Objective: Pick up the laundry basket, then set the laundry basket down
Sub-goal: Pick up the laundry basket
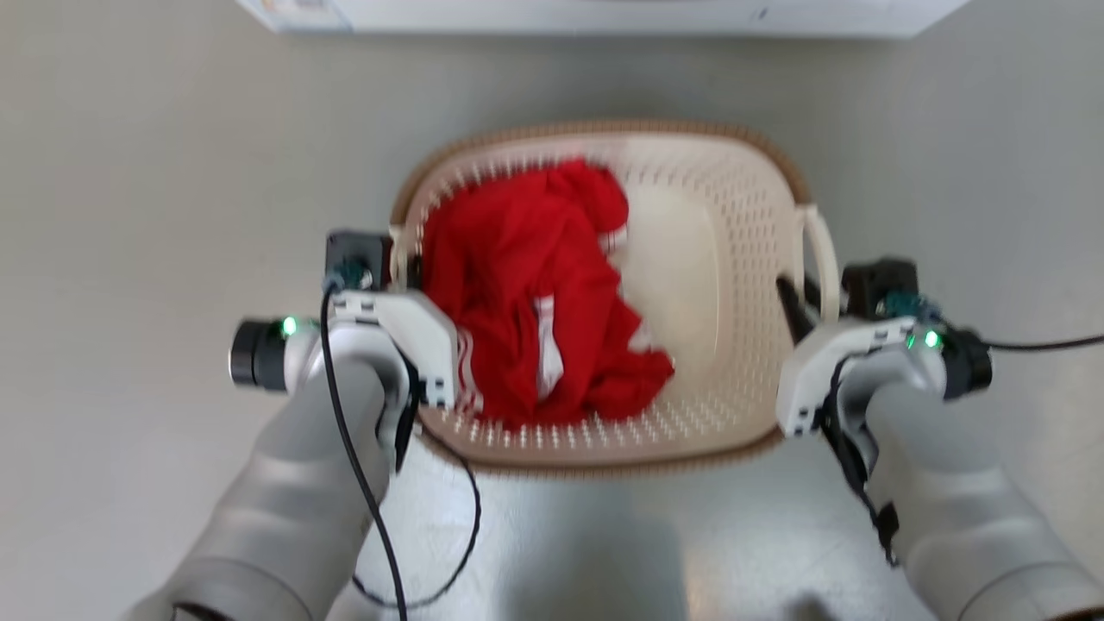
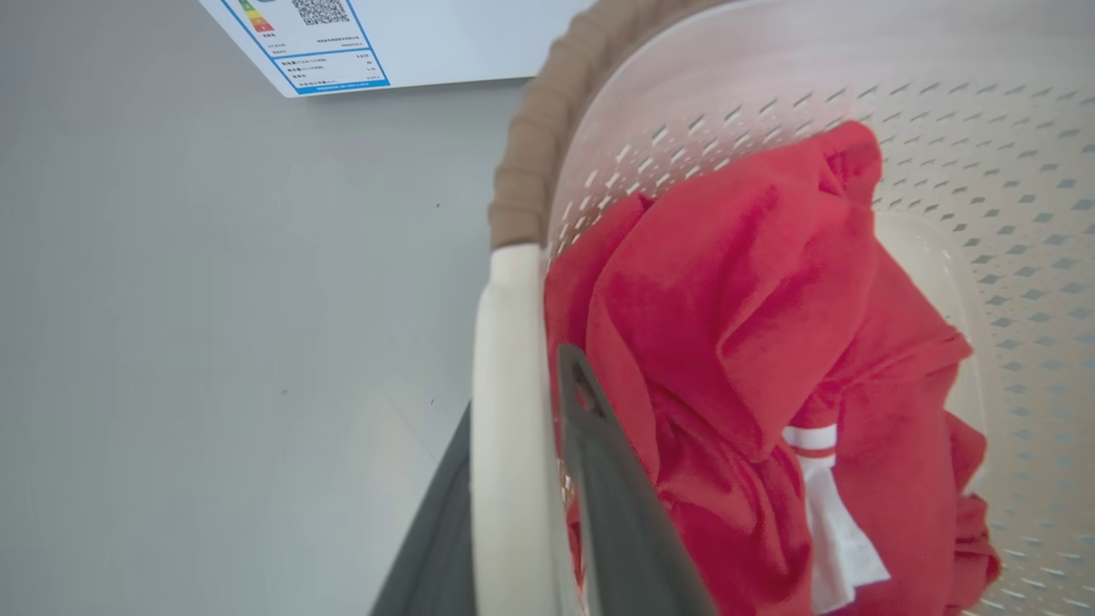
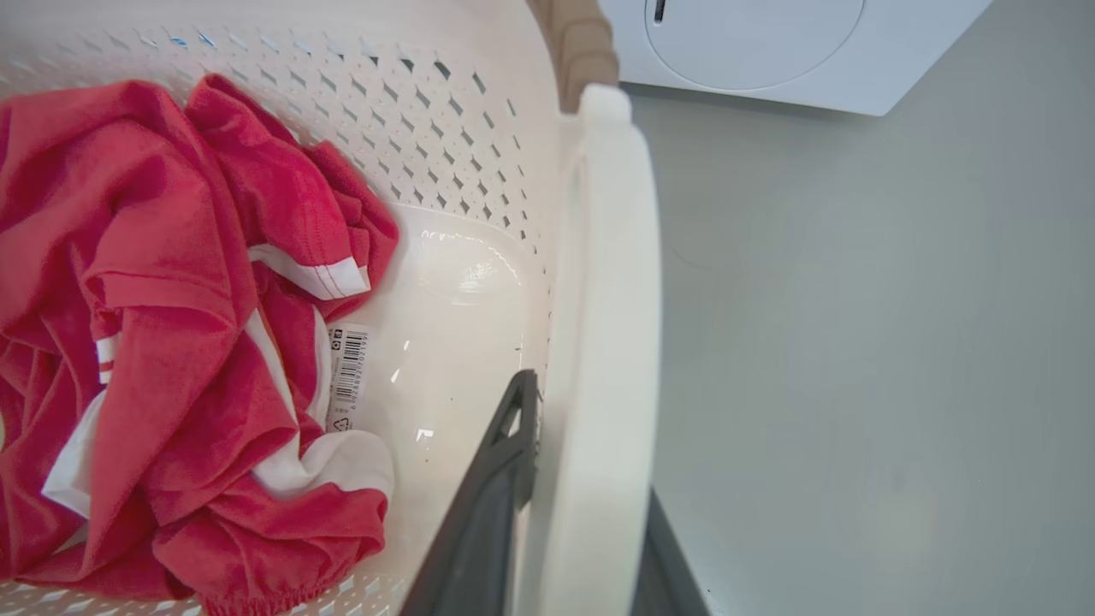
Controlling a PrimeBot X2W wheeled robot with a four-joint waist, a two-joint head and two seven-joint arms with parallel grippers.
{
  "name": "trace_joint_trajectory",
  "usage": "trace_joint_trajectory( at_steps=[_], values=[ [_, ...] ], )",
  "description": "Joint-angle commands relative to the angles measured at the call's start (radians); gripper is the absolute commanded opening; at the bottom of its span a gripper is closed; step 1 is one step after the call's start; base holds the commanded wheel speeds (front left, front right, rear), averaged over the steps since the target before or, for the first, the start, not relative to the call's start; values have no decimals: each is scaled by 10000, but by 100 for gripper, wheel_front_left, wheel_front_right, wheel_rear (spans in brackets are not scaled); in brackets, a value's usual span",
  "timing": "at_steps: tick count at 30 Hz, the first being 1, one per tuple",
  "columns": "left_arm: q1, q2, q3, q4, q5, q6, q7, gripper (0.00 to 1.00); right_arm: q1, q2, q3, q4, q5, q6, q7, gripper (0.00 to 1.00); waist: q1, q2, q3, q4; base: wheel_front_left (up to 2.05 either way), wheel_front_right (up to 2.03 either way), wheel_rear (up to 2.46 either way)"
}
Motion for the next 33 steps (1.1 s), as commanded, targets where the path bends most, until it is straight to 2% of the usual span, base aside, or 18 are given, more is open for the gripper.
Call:
trace_joint_trajectory(
  at_steps=[1, 15, 26, 33],
  values=[
    [279, 162, -21, -106, -69, 13, 8, 0, 566, 220, 433, -115, 50, 73, 123, 0, 0, 0, -689, -184, 0, 0, 0],
    [1935, 162, -1056, 89, -1132, 191, 402, 0, 2176, 220, 2152, -462, 1891, 73, 1606, 0, 0, 0, -3245, -821, 0, 0, 0],
    [3094, 162, -1988, -214, -1649, 172, 858, 0, 3367, 220, 3229, -642, 3210, 73, 2685, 0, 0, 0, -5170, -1107, 0, 0, 0],
    [3799, 162, -2494, -316, -2110, 57, 1209, 0, 3877, 220, 3816, -569, 3586, 73, 3065, 0, 0, 0, -6204, -1241, 0, 0, 0]
  ],
)
